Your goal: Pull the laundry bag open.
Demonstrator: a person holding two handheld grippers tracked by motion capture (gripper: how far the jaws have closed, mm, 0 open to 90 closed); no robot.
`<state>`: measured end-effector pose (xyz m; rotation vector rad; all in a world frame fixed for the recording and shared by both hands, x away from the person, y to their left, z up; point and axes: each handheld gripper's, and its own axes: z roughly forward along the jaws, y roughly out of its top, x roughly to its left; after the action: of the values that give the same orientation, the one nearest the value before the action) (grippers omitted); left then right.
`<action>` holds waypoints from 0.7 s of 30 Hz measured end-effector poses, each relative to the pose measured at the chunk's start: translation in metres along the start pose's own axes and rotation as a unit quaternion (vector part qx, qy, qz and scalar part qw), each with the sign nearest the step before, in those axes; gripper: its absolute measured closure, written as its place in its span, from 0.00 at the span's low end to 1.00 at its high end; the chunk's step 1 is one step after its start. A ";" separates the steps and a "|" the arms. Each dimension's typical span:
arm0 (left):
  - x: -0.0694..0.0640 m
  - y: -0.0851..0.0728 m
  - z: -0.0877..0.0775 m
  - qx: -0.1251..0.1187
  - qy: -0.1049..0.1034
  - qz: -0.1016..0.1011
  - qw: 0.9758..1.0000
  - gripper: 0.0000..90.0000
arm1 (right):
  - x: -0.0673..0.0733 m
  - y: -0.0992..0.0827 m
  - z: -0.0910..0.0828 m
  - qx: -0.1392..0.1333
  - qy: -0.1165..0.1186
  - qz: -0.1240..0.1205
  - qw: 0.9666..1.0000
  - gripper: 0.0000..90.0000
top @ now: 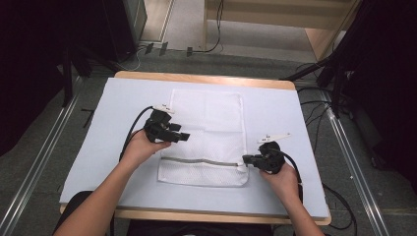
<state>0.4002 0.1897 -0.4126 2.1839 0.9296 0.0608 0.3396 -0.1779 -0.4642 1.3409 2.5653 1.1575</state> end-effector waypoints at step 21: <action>-0.023 0.005 0.011 0.005 -0.018 0.031 0.999 0.47 | 0.015 0.004 0.007 0.005 0.030 -0.025 0.999 1.00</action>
<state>0.3893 0.1660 -0.4116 2.2147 0.8441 0.0461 0.3349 -0.1617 -0.4620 1.2557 2.6320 1.1969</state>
